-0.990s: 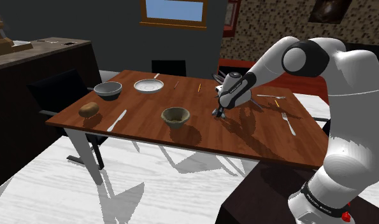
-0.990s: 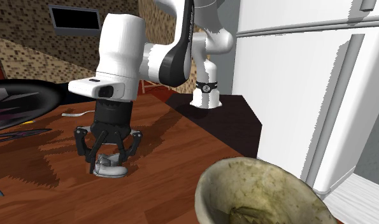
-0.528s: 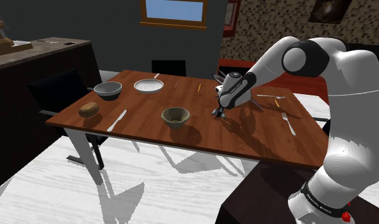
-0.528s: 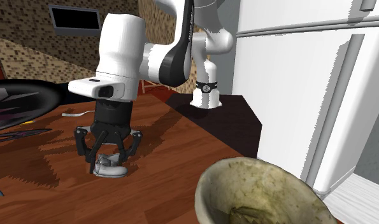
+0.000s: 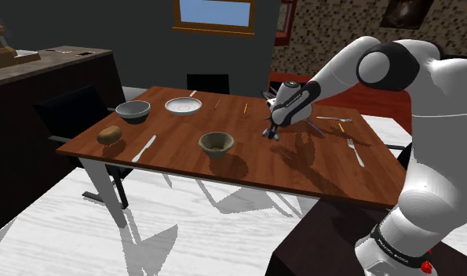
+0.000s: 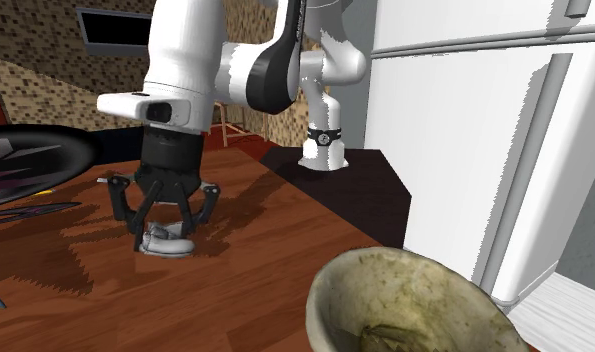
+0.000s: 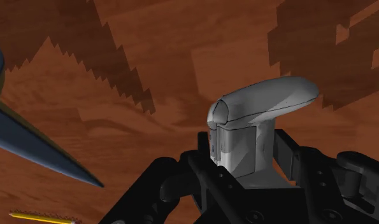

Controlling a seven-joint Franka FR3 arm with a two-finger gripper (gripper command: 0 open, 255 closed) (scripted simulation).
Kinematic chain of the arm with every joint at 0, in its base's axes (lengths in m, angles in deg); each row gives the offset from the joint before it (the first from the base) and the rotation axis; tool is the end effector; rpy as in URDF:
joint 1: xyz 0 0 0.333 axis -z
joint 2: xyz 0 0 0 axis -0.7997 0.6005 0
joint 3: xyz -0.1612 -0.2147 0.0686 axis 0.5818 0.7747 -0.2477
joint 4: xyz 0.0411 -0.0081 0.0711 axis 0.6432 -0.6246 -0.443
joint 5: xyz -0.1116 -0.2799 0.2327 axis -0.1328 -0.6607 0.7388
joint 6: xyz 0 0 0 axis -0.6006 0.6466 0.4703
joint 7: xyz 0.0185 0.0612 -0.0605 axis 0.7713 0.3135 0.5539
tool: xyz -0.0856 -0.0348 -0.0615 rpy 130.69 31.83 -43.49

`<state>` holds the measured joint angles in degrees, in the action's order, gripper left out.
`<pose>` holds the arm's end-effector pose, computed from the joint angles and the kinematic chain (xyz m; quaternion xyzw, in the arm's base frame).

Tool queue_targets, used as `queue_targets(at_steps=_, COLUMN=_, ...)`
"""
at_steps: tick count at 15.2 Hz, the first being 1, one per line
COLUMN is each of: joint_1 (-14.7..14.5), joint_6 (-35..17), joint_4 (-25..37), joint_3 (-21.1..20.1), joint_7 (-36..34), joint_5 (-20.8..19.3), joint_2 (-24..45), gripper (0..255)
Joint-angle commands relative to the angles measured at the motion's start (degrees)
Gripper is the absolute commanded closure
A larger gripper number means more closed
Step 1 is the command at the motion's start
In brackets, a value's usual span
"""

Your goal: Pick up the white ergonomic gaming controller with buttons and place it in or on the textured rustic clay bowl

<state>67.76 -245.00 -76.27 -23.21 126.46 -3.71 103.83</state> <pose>0.5756 -0.1876 0.2061 0.9555 0.2526 0.1045 0.1106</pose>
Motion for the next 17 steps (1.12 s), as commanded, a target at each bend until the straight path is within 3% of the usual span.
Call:
queue_targets(at_steps=1, joint_1=-0.2, joint_6=1.1, joint_4=-0.2, joint_3=0.0, joint_7=-0.1, joint_5=0.0, joint_2=-1.3, gripper=255)
queue_targets(at_steps=17, joint_1=0.1, joint_6=10.9, joint_4=0.9, joint_3=-0.5, joint_7=1.2, joint_5=0.7, joint_2=-10.0, gripper=255)
